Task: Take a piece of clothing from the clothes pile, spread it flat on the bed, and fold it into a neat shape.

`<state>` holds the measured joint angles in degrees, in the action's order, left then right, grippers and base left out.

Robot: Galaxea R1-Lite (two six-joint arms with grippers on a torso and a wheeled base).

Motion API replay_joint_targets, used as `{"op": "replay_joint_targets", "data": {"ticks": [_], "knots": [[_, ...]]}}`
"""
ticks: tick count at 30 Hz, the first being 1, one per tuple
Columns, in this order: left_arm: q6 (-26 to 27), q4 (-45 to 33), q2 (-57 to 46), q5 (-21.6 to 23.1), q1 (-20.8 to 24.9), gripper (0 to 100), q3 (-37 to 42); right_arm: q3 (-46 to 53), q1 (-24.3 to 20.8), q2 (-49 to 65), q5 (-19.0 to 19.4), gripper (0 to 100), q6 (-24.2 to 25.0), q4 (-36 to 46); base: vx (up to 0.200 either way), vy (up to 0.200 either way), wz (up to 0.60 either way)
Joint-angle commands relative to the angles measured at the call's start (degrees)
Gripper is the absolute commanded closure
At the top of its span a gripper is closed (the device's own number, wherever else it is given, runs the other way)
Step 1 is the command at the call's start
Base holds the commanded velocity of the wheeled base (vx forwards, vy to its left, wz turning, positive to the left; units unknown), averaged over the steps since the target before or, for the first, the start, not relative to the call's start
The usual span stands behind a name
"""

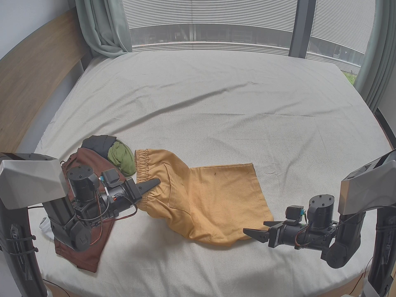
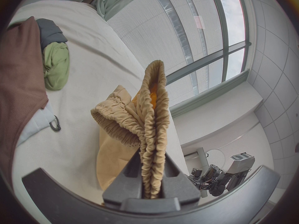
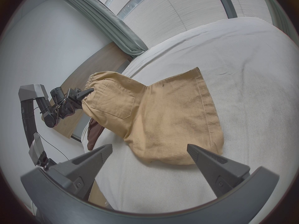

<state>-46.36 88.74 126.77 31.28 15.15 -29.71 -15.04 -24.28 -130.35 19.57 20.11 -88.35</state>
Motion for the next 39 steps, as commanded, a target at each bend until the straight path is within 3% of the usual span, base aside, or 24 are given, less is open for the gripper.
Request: {"op": "replay_joint_targets", "data": {"ticks": [1, 22, 39], "knots": [[-0.05, 0.03, 0.23, 0.01, 1.55, 100, -0.79, -0.07, 0.29, 0.28, 0.03, 0, 0.01, 0.02, 0.000, 0.000, 0.00], [-0.13, -0.05, 4.36, -4.91, 9.28, 100, -8.08, -0.43, 5.12, 3.79, 1.79, 0, 0.01, 0.02, 0.000, 0.000, 0.00], [-0.66, -0.23, 7.44, -5.09, 12.09, 100, -12.13, -1.74, 10.84, 7.40, 4.43, 0, -0.08, 0.02, 0.000, 0.000, 0.00]]}}
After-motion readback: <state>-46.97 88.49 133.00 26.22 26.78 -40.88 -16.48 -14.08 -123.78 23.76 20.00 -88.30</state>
